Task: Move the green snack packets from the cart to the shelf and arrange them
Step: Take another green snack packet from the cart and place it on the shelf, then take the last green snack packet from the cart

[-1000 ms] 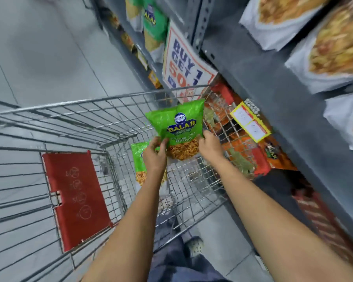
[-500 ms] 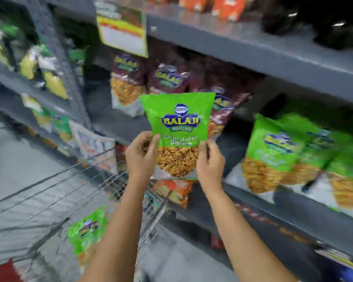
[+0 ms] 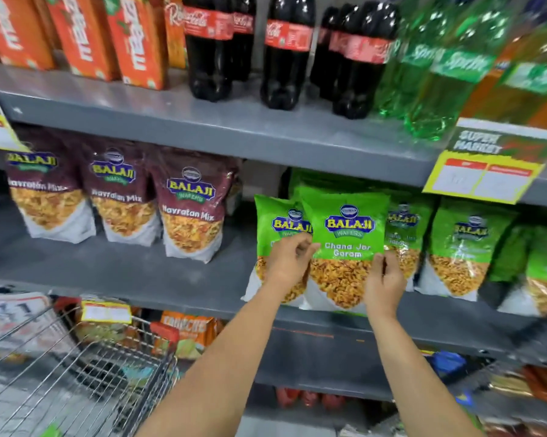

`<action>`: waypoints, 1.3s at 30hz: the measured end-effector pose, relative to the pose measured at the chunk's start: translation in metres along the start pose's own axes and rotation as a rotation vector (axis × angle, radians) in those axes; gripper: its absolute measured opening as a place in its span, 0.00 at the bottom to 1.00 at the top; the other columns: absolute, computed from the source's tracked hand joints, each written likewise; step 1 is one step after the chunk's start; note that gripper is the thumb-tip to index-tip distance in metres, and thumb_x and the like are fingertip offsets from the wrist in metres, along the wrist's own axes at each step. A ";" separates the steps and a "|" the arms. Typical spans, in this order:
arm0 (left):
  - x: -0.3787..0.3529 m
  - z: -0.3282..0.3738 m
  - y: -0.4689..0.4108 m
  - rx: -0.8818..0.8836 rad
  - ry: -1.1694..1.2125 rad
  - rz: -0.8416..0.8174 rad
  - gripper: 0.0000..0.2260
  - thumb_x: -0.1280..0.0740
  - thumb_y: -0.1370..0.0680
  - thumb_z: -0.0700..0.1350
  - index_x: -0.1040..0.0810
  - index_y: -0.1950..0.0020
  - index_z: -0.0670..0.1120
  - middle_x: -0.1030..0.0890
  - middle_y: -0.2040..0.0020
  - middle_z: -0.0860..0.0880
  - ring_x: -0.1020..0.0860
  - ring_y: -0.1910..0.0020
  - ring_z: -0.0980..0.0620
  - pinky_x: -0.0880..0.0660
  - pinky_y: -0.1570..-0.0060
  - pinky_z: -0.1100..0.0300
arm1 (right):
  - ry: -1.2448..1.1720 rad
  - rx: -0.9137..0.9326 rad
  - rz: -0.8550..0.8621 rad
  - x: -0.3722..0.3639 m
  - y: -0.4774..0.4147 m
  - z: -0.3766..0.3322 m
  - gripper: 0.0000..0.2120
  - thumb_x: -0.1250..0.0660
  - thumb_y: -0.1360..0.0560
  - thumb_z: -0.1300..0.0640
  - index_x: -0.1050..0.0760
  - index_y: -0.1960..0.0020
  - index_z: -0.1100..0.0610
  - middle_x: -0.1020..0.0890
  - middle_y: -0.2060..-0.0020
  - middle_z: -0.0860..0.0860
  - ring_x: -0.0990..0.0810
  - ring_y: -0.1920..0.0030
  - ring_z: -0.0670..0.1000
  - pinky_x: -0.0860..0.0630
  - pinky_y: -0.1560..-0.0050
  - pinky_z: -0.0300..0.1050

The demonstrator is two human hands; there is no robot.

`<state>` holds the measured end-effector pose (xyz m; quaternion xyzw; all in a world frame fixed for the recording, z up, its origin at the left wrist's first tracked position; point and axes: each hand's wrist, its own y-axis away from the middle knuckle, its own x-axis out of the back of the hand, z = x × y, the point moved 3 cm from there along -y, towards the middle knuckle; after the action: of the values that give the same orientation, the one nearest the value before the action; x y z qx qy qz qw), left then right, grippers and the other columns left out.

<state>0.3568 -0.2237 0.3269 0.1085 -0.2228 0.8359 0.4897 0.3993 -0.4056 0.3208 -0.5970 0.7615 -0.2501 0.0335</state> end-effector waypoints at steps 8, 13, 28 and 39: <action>-0.023 -0.009 0.001 0.029 -0.201 -0.079 0.09 0.34 0.23 0.52 0.23 0.60 0.50 0.23 0.68 0.51 0.25 0.67 0.49 0.25 0.63 0.57 | 0.056 -0.111 0.013 -0.010 -0.001 0.031 0.11 0.45 0.21 0.60 0.29 0.57 0.63 0.27 0.70 0.62 0.30 0.68 0.60 0.35 0.60 0.52; -0.020 -0.010 0.007 -0.013 -0.146 -0.058 0.09 0.33 0.24 0.51 0.19 0.53 0.46 0.16 0.60 0.47 0.21 0.63 0.48 0.26 0.63 0.59 | 0.097 -0.087 -0.002 -0.019 0.002 0.039 0.18 0.46 0.21 0.53 0.29 0.50 0.69 0.25 0.60 0.63 0.27 0.60 0.59 0.30 0.54 0.54; 0.213 -0.120 0.120 0.117 -0.442 0.487 0.17 0.32 0.26 0.53 0.23 0.40 0.49 0.25 0.37 0.45 0.27 0.38 0.46 0.29 0.40 0.53 | 0.064 0.641 -0.459 -0.191 0.157 -0.121 0.24 0.45 0.22 0.50 0.36 0.32 0.64 0.31 0.32 0.64 0.35 0.30 0.62 0.38 0.30 0.61; 0.340 -0.307 0.344 0.854 -0.471 0.765 0.21 0.34 0.29 0.58 0.23 0.40 0.50 0.25 0.40 0.43 0.26 0.40 0.42 0.27 0.41 0.48 | 0.341 0.750 -1.200 -0.343 0.446 -0.091 0.28 0.47 0.24 0.44 0.37 0.29 0.59 0.31 0.30 0.59 0.29 0.32 0.59 0.33 0.33 0.61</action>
<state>-0.0995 0.0400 0.1020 0.3890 0.0064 0.9212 0.0066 0.0672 0.0158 0.1279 -0.8129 0.1607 -0.5592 -0.0260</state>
